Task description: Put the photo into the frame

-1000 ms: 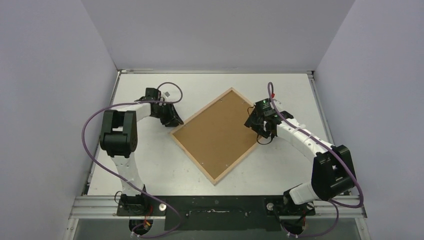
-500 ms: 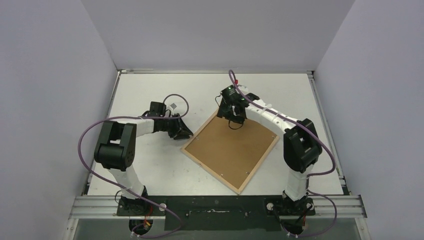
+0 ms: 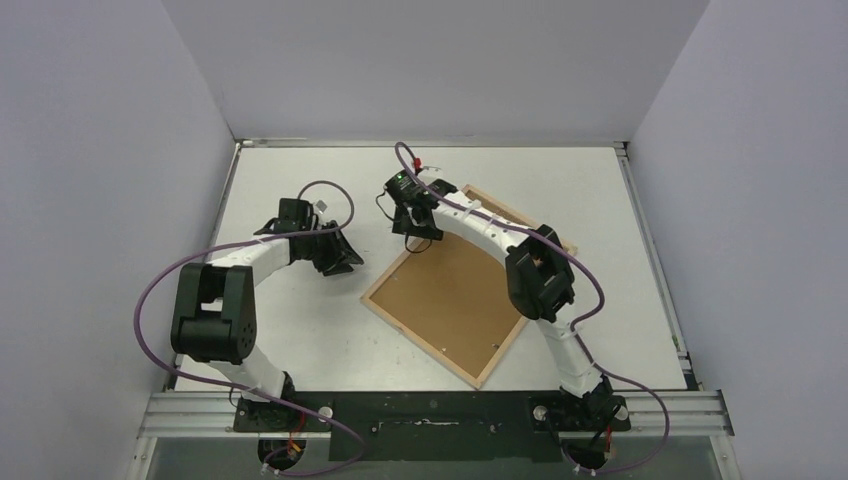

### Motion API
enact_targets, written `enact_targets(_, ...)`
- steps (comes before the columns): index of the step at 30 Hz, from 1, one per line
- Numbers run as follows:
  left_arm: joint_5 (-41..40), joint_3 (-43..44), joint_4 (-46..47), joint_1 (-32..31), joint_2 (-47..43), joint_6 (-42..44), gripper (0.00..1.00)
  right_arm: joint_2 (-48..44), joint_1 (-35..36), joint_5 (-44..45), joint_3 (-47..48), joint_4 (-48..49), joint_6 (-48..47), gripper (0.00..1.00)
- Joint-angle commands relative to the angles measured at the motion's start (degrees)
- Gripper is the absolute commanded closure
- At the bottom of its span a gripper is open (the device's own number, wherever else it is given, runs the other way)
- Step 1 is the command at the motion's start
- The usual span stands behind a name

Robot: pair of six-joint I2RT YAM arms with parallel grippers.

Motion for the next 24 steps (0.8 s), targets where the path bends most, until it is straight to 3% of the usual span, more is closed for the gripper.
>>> enact_targets(1,-3.43,0.37,-4.40,3.05,-2.46,1.45,0.64,4.19,1.74,4.38,7.29,-3.65,-1.17,0.40)
enact_targets(24,-4.40,-0.99,-4.65,5.11,-2.58,0.50,0.64,11.58,3.22,4.74,12.28,-6.22,-2.67,0.50)
